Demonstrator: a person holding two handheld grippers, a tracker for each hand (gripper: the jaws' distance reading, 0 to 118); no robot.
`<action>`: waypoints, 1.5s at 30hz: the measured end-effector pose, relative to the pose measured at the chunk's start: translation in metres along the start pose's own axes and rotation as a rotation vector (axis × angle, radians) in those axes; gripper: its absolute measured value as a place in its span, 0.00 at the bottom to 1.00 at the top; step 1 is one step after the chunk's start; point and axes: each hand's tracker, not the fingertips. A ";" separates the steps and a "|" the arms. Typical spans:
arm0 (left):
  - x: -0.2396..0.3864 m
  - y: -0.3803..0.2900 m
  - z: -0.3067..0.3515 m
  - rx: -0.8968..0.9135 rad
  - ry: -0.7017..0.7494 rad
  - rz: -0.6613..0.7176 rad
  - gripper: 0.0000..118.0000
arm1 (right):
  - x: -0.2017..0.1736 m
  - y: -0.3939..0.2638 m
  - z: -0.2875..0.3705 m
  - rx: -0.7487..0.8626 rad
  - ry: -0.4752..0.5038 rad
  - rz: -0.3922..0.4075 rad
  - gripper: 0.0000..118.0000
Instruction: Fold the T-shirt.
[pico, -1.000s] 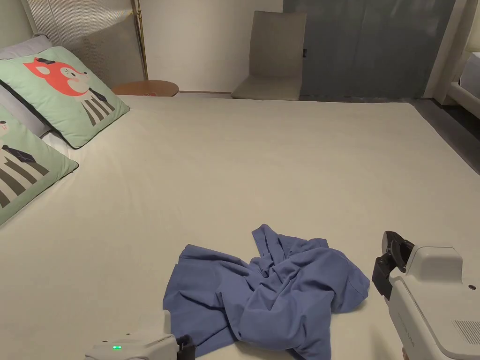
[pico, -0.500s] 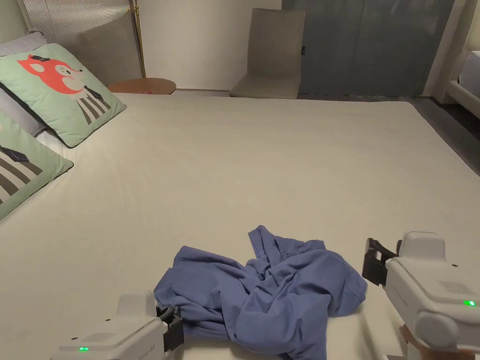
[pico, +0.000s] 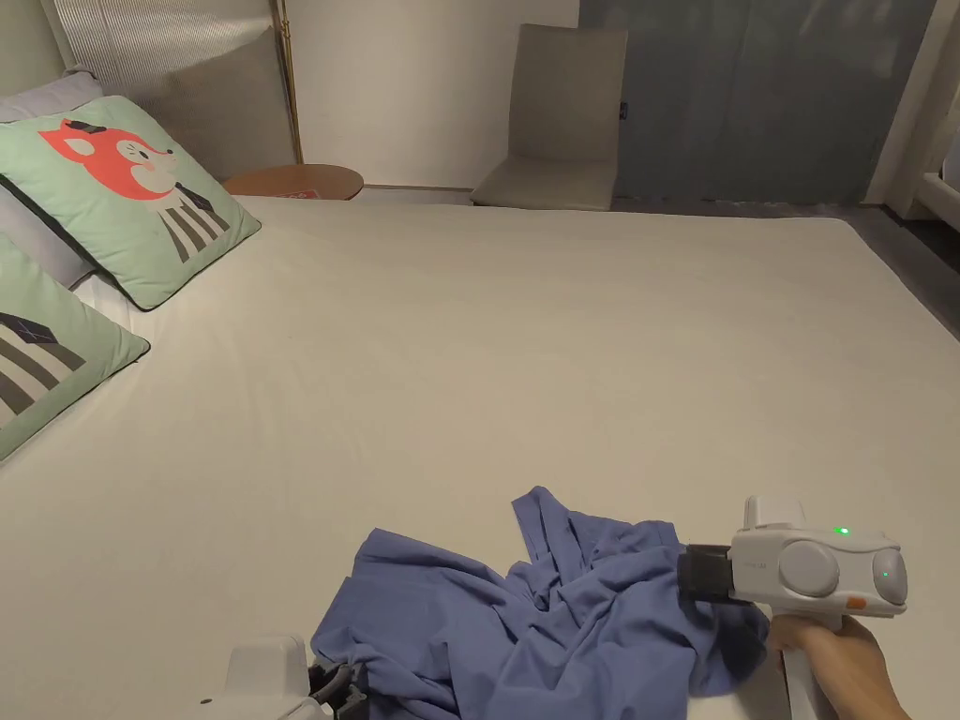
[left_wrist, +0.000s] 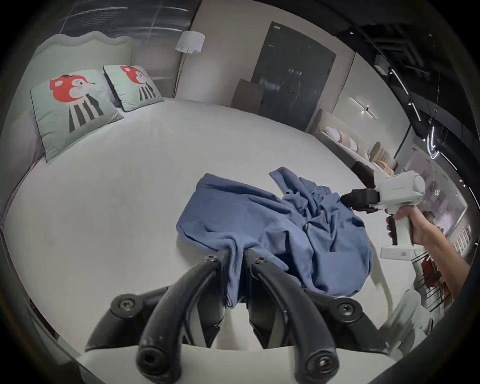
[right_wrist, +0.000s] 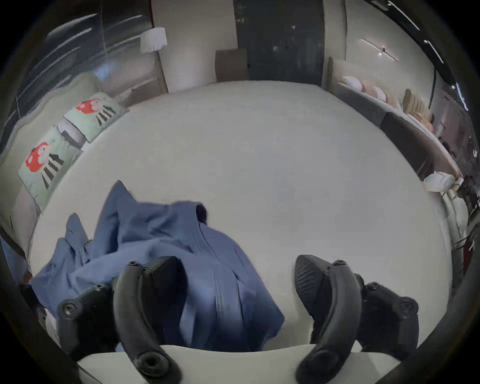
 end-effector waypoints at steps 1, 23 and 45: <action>-0.001 0.000 -0.001 -0.003 0.000 0.001 0.06 | -0.001 -0.002 -0.004 -0.019 0.003 0.012 0.73; -0.009 0.097 0.029 0.215 -0.066 0.125 0.06 | 0.012 0.057 0.159 0.430 0.062 0.086 0.08; 0.000 0.397 0.025 0.564 0.157 -0.045 0.06 | 0.026 0.214 0.231 0.815 -0.117 0.173 0.08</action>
